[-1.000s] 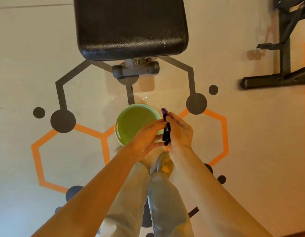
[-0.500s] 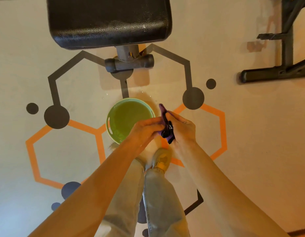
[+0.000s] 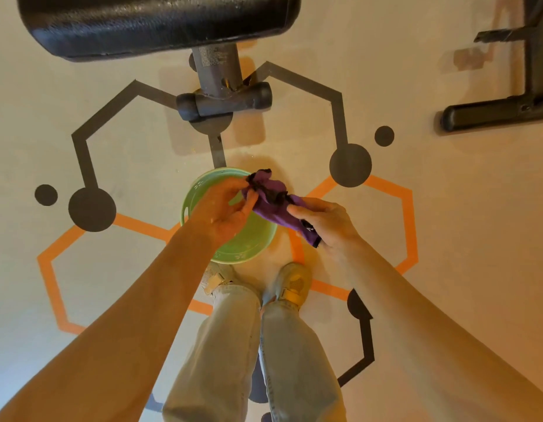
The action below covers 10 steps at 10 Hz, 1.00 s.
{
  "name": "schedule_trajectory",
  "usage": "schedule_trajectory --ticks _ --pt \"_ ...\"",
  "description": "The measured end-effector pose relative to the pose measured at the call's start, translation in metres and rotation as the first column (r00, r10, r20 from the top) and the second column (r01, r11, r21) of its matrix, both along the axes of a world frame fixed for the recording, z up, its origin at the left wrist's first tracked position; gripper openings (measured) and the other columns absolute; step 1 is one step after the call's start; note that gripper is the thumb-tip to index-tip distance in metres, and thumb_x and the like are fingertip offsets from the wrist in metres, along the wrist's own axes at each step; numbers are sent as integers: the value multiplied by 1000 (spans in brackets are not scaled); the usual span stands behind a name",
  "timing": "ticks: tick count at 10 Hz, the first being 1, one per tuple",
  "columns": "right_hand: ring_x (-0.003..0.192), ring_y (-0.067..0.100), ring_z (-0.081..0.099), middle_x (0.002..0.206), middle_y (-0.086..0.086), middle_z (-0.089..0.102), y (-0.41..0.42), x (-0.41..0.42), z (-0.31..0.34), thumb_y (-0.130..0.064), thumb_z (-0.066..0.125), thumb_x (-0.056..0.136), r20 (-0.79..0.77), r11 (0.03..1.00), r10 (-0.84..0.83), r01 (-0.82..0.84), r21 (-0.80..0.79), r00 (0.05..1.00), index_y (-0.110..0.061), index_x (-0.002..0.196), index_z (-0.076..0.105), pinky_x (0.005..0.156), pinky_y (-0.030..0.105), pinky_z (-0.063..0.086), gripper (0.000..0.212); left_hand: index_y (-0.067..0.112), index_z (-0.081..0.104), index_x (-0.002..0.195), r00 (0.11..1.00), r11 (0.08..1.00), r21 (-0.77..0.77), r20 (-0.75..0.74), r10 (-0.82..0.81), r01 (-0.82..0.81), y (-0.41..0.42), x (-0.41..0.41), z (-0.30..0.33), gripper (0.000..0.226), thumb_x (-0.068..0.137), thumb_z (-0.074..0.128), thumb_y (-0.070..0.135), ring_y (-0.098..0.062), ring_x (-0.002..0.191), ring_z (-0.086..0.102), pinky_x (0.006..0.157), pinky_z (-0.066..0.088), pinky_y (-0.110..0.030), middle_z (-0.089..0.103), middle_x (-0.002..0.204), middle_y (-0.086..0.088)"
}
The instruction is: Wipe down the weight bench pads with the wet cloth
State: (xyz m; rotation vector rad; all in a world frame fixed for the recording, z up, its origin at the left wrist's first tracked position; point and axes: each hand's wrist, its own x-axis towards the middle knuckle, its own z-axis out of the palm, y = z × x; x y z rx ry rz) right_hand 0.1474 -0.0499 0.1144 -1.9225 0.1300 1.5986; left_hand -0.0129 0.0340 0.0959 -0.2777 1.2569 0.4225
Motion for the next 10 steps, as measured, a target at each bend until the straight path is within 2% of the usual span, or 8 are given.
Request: schedule_trajectory --ticks 1,2,4,5,7,8,9,10 --pt "83 30 65 87 12 65 -5 0 -29 2 63 81 119 985 161 -153 -77 980 -5 97 65 74 36 55 18 4 64 110 910 894 195 -189 -369 403 -5 3 -22 28 86 61 -11 -19 94 64 70 57 -16 65 98 -10" --pt "93 28 59 100 12 60 -11 0 -57 -3 53 87 256 942 330 -296 -160 909 -6 99 59 80 36 51 14 10 65 95 731 761 178 -476 -488 624 -8 7 -42 11 88 71 5 -10 63 62 60 60 -20 63 76 -6" --pt "100 33 61 108 14 65 -22 2 -108 -5 55 87 367 897 428 -338 -285 826 -12 95 61 86 40 53 12 16 59 96 619 714 135 -623 -478 687 -5 7 -85 5 95 64 14 -2 36 58 44 55 -21 60 73 -1" --pt "99 33 62 105 10 67 -25 -1 -128 -7 55 85 389 866 486 -370 -337 783 -18 92 62 88 43 53 14 20 57 82 630 749 129 -644 -435 649 -8 13 -101 18 97 58 9 -4 36 60 43 55 -21 61 71 -2" --pt "88 32 64 93 9 70 -32 -6 -152 -14 58 83 403 850 523 -422 -316 751 -19 88 67 75 36 54 12 16 60 92 588 741 138 -709 -390 657 -1 17 -133 8 92 61 9 -8 47 66 50 58 -26 67 69 -5" --pt "95 30 64 104 9 68 -34 -11 -164 -22 62 85 338 853 515 -430 -296 788 -14 104 66 75 32 50 21 19 53 86 580 730 140 -712 -396 669 1 19 -138 14 90 64 10 -12 55 68 59 61 -30 68 71 -4" --pt "113 26 58 128 9 58 -38 -14 -170 -24 59 88 298 868 487 -419 -266 821 -13 130 51 84 28 44 44 17 51 93 594 743 131 -697 -402 657 4 18 -139 17 89 65 8 -15 59 70 63 61 -33 67 73 -4" --pt "125 25 49 140 8 47 -45 -16 -157 -19 50 93 291 850 519 -451 -271 804 -13 137 43 92 27 41 45 16 51 108 536 689 120 -727 -430 715 3 14 -134 26 88 65 8 -27 76 72 77 61 -41 67 77 -4"
